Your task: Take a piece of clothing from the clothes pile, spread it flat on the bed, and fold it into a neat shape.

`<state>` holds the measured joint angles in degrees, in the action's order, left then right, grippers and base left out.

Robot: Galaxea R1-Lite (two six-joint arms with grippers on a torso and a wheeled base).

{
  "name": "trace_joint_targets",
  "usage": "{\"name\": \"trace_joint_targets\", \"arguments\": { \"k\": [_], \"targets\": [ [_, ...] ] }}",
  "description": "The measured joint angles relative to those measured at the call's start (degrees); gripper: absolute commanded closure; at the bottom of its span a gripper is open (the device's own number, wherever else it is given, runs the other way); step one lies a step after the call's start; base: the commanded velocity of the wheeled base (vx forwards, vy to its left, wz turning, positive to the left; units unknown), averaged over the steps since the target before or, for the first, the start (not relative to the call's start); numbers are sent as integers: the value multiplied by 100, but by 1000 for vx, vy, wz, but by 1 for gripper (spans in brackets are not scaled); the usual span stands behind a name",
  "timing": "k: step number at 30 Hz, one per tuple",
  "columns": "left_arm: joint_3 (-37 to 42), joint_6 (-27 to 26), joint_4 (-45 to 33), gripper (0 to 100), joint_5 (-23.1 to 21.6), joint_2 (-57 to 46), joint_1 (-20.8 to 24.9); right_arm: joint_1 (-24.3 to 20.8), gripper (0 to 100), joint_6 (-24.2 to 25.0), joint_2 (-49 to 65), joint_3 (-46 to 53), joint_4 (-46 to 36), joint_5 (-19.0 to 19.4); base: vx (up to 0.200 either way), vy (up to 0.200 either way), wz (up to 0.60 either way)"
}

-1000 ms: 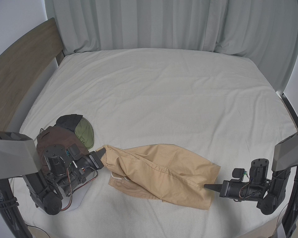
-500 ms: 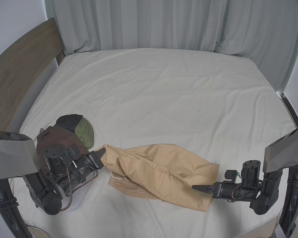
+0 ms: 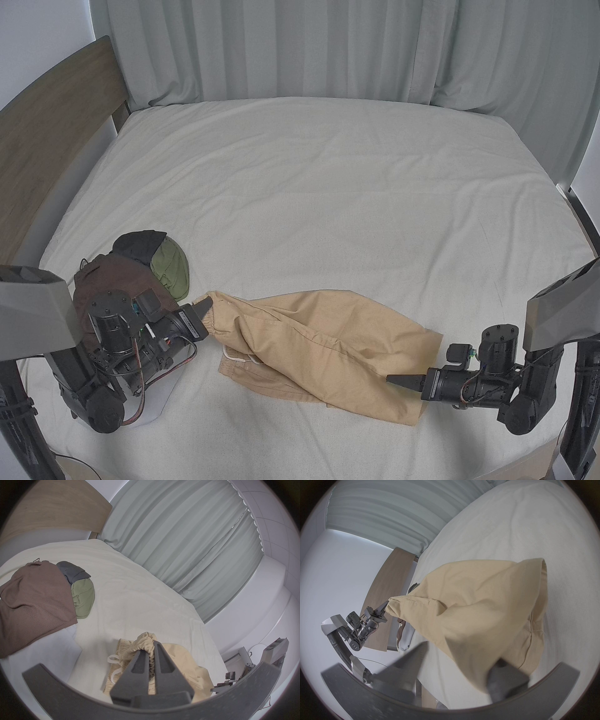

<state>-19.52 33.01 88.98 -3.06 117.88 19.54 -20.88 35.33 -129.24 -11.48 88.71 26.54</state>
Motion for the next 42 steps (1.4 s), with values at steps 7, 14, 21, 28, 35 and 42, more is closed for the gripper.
{"name": "trace_joint_targets", "arguments": {
  "k": [7, 14, 21, 28, 35, 42],
  "targets": [
    [-11, 0, 2, 100, -2, -18, 5, 2, 100, 0, 61, 35, -4, 0, 0, 0, 0],
    [-88, 0, 0, 100, -2, -18, -17, 7, 100, -7, 311, 77, -6, -5, 0, 0, 0],
    [-250, 16, -5, 100, -55, -68, -113, 2, 100, -2, 807, 60, -17, -10, 0, 0, 0],
    [-149, 18, 0, 100, -519, -378, -171, -12, 100, 0, 1259, -63, -20, -2, 0, 0, 0],
    [146, 21, 0, 100, -1198, -747, -361, -28, 100, -7, 1602, -216, -22, 0, 0, 0, 0],
    [390, 18, 0, 100, -1571, -1154, -588, -94, 100, -7, 1770, -290, -17, 0, 0, 0, 0]
  ]
}}
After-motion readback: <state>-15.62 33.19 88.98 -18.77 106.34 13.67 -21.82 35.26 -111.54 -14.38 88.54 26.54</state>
